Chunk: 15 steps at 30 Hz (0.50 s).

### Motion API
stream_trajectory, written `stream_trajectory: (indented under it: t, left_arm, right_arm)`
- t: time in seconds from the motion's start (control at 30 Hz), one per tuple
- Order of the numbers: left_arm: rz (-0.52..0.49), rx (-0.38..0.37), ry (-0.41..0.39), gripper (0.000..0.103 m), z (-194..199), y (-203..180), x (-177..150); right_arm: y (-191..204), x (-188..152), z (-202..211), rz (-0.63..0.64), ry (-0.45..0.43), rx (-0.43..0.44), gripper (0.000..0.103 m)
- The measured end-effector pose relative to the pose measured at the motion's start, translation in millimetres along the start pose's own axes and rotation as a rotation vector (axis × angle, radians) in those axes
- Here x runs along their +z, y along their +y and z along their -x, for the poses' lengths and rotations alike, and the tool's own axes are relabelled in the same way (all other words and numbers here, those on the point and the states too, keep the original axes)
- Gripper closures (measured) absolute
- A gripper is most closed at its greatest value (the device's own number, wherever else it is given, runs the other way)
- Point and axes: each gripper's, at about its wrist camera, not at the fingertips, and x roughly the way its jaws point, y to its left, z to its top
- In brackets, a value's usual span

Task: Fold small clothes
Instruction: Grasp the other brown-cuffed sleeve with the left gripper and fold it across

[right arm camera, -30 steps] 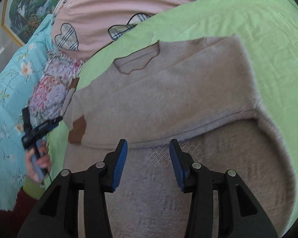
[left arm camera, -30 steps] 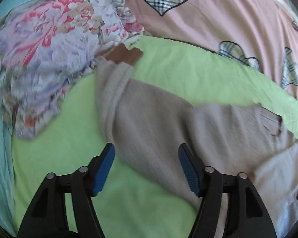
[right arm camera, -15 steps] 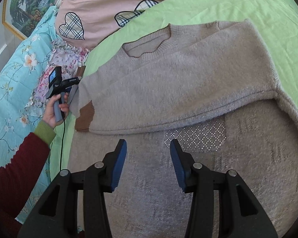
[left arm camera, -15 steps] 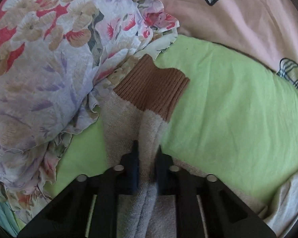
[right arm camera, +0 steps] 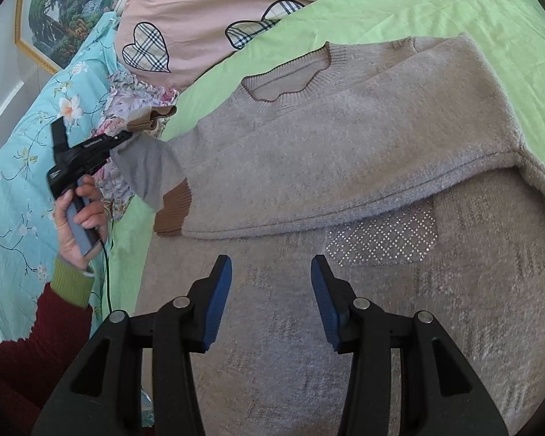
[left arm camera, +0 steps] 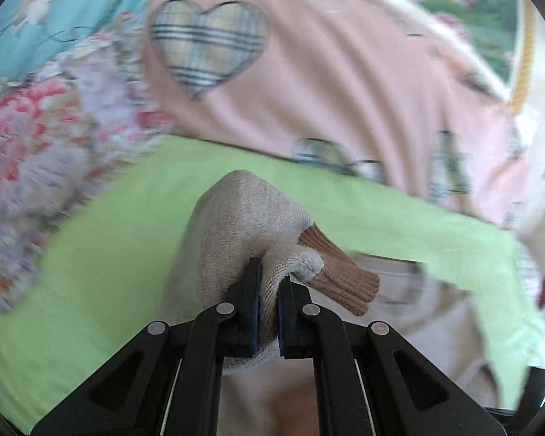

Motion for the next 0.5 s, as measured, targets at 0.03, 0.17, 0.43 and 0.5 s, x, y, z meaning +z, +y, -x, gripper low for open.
stream_trajectory:
  t: [0.03, 0.17, 0.43, 0.5]
  left_arm:
    - [0.008, -0.045, -0.004, 0.098, 4.0, -21.3, -7.3]
    - [-0.018, -0.175, 0.011, 0.097, 10.6, -91.2, -41.6]
    - [-0.131, -0.233, 0.223, 0.097, -54.0, -182.0, -125.9]
    - [-0.149, -0.228, 0.262, 0.096, -65.7, -184.8, -138.9]
  right_arm:
    - [-1.8, -1.1, 2.3, -0.007, -0.007, -0.003, 0.056]
    - [-15.6, -1.9, 16.8, -0.059, -0.056, -0.009, 0.056]
    - [-43.0, -1.5, 41.1, -0.134, -0.134, -0.069, 0.056]
    - [-46.7, -0.3, 43.2, -0.145, -0.142, -0.078, 0.056]
